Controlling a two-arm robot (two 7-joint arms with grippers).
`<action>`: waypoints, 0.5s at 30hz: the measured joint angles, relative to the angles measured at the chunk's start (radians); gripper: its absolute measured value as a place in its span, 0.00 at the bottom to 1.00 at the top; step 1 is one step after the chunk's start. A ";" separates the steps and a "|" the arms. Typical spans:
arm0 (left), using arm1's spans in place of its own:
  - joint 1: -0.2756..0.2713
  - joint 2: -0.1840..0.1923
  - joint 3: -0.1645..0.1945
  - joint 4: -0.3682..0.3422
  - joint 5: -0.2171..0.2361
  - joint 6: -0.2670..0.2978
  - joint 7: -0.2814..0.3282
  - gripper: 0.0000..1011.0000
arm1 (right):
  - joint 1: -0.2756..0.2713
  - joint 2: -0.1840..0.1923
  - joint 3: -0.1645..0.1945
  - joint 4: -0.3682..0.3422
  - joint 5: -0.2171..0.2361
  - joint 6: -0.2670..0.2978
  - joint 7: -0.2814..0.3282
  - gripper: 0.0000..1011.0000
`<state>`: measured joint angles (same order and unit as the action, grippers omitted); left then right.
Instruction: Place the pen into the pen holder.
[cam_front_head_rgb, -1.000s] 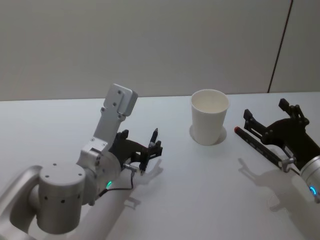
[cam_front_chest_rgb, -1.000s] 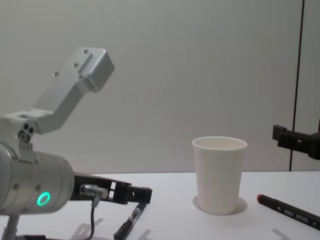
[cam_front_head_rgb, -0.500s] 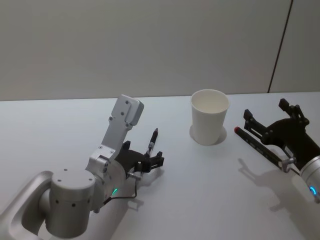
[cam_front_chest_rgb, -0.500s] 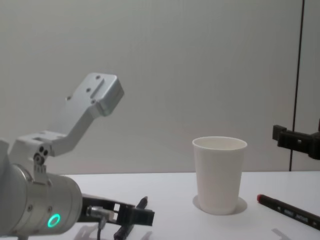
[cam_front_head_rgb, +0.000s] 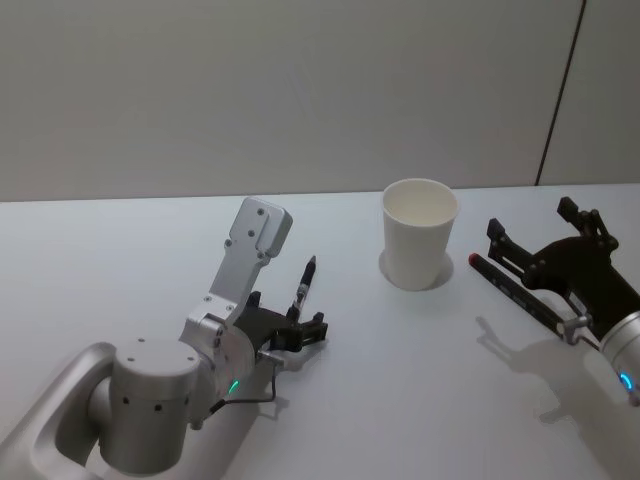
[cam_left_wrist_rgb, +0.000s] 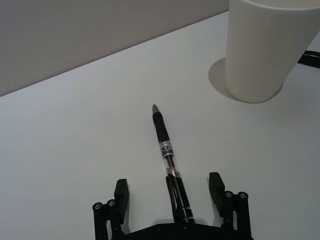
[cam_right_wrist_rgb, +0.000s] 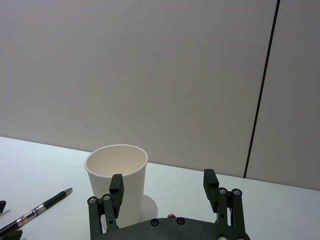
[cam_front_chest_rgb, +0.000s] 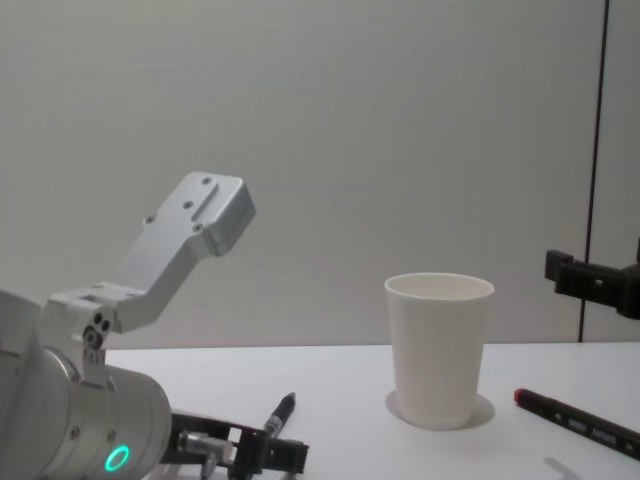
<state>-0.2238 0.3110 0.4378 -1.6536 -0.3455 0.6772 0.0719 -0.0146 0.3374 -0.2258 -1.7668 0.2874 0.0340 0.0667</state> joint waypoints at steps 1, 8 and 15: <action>-0.001 -0.001 0.000 0.002 0.001 0.001 -0.001 0.99 | 0.000 0.000 0.000 0.000 0.000 0.000 0.000 0.99; -0.009 -0.010 -0.004 0.012 0.001 0.017 -0.015 0.99 | 0.000 0.000 0.000 0.000 0.000 0.000 0.000 0.99; -0.016 -0.016 -0.011 0.018 -0.008 0.038 -0.025 0.99 | 0.000 0.000 0.000 0.000 0.000 0.000 0.000 0.99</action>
<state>-0.2399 0.2945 0.4264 -1.6361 -0.3536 0.7154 0.0468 -0.0146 0.3374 -0.2258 -1.7668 0.2873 0.0340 0.0668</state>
